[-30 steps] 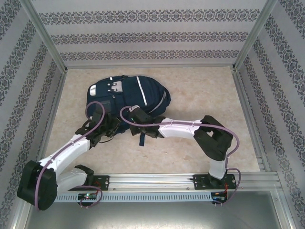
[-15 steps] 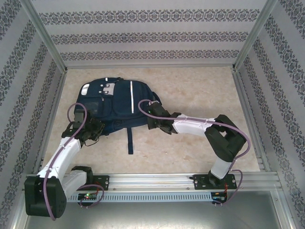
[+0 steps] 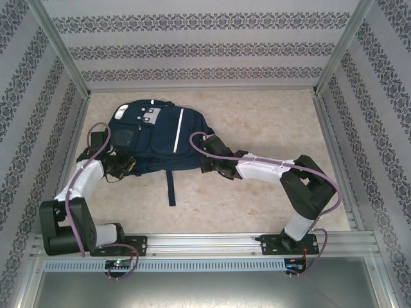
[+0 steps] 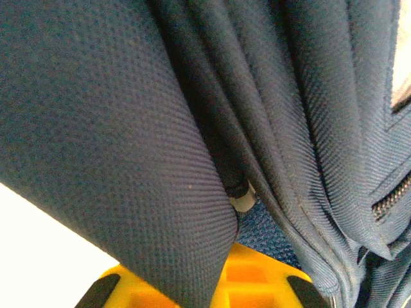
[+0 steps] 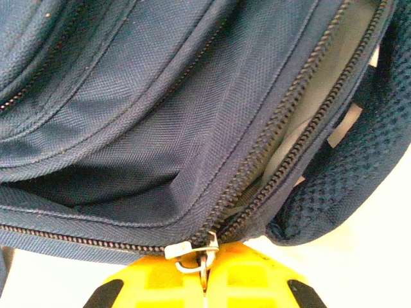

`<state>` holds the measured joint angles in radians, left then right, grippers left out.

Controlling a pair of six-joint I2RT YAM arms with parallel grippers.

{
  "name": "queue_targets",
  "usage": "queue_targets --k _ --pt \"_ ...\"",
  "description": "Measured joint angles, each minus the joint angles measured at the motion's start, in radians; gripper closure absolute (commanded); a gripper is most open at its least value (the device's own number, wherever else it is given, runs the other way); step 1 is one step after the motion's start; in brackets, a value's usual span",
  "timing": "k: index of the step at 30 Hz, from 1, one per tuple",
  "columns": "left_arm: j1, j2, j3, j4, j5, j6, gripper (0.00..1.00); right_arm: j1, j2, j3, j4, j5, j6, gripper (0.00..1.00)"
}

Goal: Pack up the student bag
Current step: Zip the student bag at the top-left of the table.

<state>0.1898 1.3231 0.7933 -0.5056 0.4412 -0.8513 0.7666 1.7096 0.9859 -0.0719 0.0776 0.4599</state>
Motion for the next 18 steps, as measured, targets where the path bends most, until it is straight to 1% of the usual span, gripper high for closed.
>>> queue_targets --k 1,2,3,4,6,8,11,14,16,18 --pt "0.003 0.002 0.0 0.003 -0.002 0.001 0.57 0.005 0.0 0.001 -0.007 0.009 0.001 1.0" --pt "0.007 -0.002 0.0 0.001 -0.005 0.0 0.5 0.011 0.0 0.002 -0.016 0.017 0.002 1.0" --pt "0.006 -0.012 -0.002 0.0 -0.013 -0.005 0.47 0.021 0.0 0.006 -0.028 0.026 0.005 1.0" --pt "0.002 -0.03 -0.005 0.0 -0.023 -0.016 0.45 0.031 0.001 0.011 -0.04 0.036 0.007 1.0" --pt "-0.02 -0.088 -0.02 0.003 -0.042 -0.044 0.44 0.051 0.003 0.027 -0.059 0.048 0.012 1.0" --pt "-0.065 -0.161 -0.044 0.006 -0.054 -0.085 0.43 0.069 0.008 0.044 -0.071 0.056 0.015 1.0" --pt "-0.175 -0.273 -0.102 0.034 -0.071 -0.178 0.46 0.081 0.014 0.057 -0.083 0.056 0.017 1.0" --pt "-0.312 -0.345 -0.191 0.13 -0.094 -0.304 0.48 0.082 0.015 0.06 -0.09 0.056 0.023 1.0" --pt "-0.404 -0.344 -0.232 0.195 -0.113 -0.377 0.47 0.083 0.015 0.06 -0.09 0.056 0.029 1.0" --pt "-0.496 -0.307 -0.243 0.252 -0.14 -0.437 0.48 0.083 0.013 0.06 -0.092 0.056 0.034 1.0"
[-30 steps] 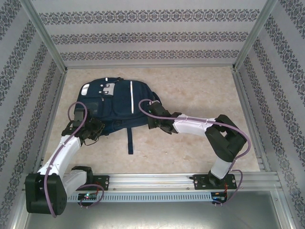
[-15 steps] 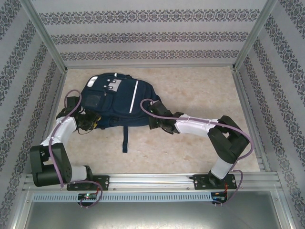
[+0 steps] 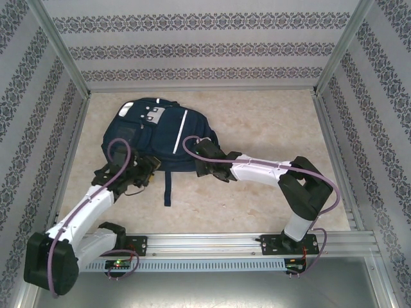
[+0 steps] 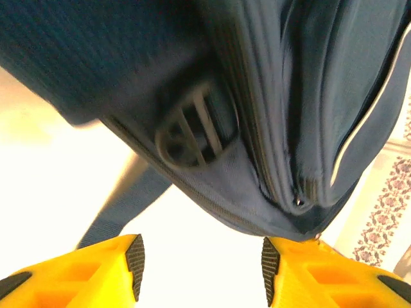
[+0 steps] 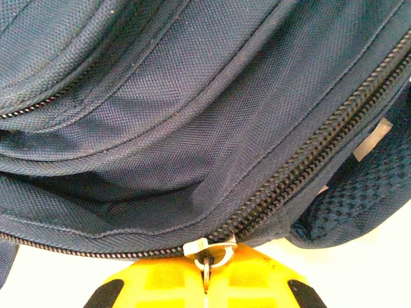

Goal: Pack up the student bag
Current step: Zip the student bag at the top-left of the table.

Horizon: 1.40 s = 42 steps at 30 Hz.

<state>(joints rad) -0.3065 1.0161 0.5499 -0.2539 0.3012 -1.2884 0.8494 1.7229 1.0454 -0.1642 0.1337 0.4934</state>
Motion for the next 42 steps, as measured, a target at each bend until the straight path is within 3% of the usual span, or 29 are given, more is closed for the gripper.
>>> queue_targets --k 5,13,15,19,23,27,32,36,42 --pt "-0.148 0.177 0.05 0.15 -0.043 -0.087 0.48 0.019 -0.016 0.0 -0.005 0.001 0.008 1.0" --pt "-0.252 0.355 0.153 0.235 -0.106 -0.135 0.45 0.073 -0.032 -0.002 -0.013 0.008 0.032 1.0" --pt "-0.262 0.382 0.163 0.24 -0.126 -0.141 0.54 0.079 -0.032 -0.002 -0.015 0.01 0.035 1.0" --pt "-0.269 0.414 0.163 0.24 -0.139 -0.16 0.96 0.083 -0.032 -0.002 -0.018 0.016 0.035 1.0" --pt "-0.281 0.41 0.164 0.235 -0.149 -0.165 1.0 0.085 -0.032 -0.004 -0.024 0.024 0.033 1.0" --pt "-0.28 0.341 0.164 0.155 -0.172 -0.165 1.0 0.081 -0.035 -0.007 -0.016 0.023 0.023 1.0" --pt "-0.238 0.14 0.128 0.016 -0.201 -0.164 1.0 0.052 -0.064 -0.022 0.038 -0.04 -0.005 1.0" --pt "-0.164 -0.042 0.08 -0.085 -0.206 -0.163 1.0 -0.004 -0.077 -0.025 0.081 -0.131 -0.046 1.0" --pt "-0.023 -0.189 0.037 -0.22 -0.179 -0.129 1.0 -0.12 -0.028 -0.011 0.083 -0.185 -0.119 1.0"
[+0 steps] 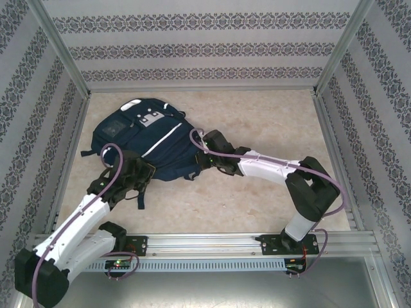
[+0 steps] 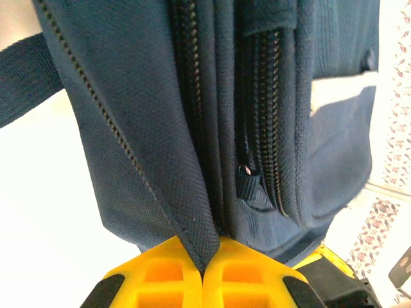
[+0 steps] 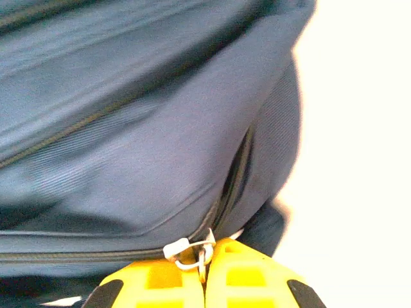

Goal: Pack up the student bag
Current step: Zip the student bag at the top-left of the table.

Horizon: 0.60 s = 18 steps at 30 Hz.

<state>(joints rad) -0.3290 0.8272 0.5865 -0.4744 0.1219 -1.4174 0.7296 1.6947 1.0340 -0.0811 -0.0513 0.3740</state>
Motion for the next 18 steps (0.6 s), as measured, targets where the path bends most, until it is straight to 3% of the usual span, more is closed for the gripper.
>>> queue_targets --k 5,9,16,18 --pt "0.072 0.007 -0.001 -0.045 0.052 0.07 1.0 -0.021 0.041 0.021 -0.022 -0.031 -0.034 1.0" --pt "0.197 0.077 0.009 -0.053 0.149 0.176 1.0 -0.009 0.037 0.024 -0.023 -0.05 -0.033 1.0" --pt "0.422 0.303 0.096 -0.088 0.233 0.379 1.0 0.128 -0.016 0.023 -0.045 -0.003 0.026 1.0" --pt "0.465 0.362 0.135 -0.103 0.237 0.428 0.88 0.184 -0.022 0.023 -0.051 0.023 0.055 1.0"
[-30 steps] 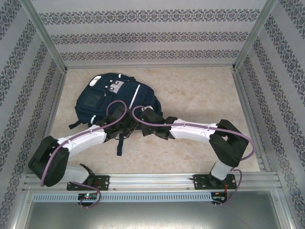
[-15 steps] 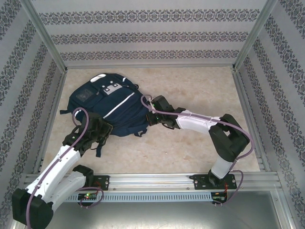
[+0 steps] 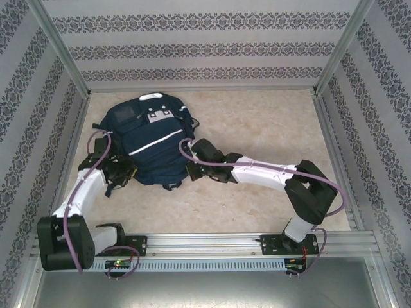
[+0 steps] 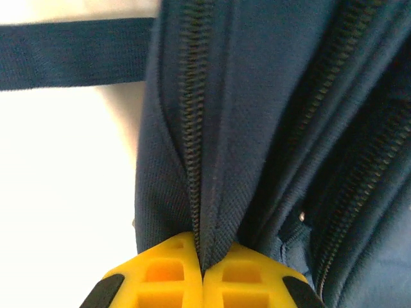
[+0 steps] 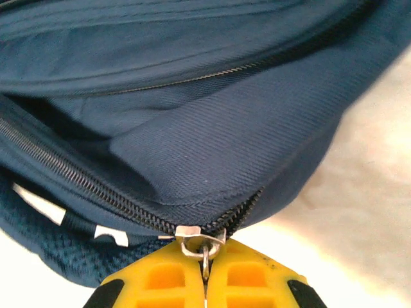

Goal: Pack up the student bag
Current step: Zip the student bag at the top-left of the table.

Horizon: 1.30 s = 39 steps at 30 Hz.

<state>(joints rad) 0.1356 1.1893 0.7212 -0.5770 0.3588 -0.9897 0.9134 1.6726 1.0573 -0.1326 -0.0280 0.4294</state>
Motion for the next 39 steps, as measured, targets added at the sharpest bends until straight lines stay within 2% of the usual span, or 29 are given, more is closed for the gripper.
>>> queue_targets --k 3,6,9,13,19,24,29,33,34,35,37,38,39 --pt "0.029 0.049 0.048 -0.026 -0.012 0.045 0.65 0.066 0.0 0.006 -0.014 0.024 0.041 1.0" --pt "0.038 0.039 0.058 -0.027 -0.023 0.059 0.54 0.107 0.027 0.052 -0.04 0.035 0.066 1.0" --pt "0.041 -0.017 0.052 -0.025 -0.011 0.036 0.51 0.134 0.086 0.12 -0.06 0.03 0.07 1.0" --pt "0.006 -0.192 -0.016 -0.014 0.015 -0.052 0.48 0.165 0.151 0.184 -0.066 0.011 0.07 1.0" --pt "-0.171 -0.421 -0.212 0.041 0.037 -0.285 0.47 0.171 0.186 0.214 -0.067 -0.008 0.07 1.0" --pt "-0.291 -0.424 -0.285 0.14 0.005 -0.453 0.45 0.176 0.189 0.217 -0.078 -0.014 0.07 1.0" --pt "-0.313 -0.348 -0.274 0.225 -0.013 -0.512 0.45 0.187 0.19 0.223 -0.089 -0.007 0.069 1.0" --pt "-0.333 -0.271 -0.245 0.261 -0.027 -0.519 0.49 0.191 0.19 0.227 -0.093 0.001 0.069 1.0" --pt "-0.341 -0.247 -0.239 0.271 -0.03 -0.52 0.54 0.191 0.19 0.229 -0.097 0.003 0.069 1.0" --pt "-0.349 -0.228 -0.236 0.278 -0.034 -0.521 0.63 0.191 0.19 0.229 -0.098 0.005 0.069 1.0" --pt "-0.373 -0.199 -0.236 0.286 -0.048 -0.53 0.87 0.191 0.19 0.229 -0.107 0.013 0.069 1.0" --pt "-0.385 -0.192 -0.236 0.285 -0.056 -0.535 0.96 0.191 0.191 0.229 -0.11 0.016 0.069 1.0" --pt "-0.396 -0.188 -0.237 0.285 -0.065 -0.54 1.0 0.191 0.191 0.229 -0.113 0.018 0.069 1.0"
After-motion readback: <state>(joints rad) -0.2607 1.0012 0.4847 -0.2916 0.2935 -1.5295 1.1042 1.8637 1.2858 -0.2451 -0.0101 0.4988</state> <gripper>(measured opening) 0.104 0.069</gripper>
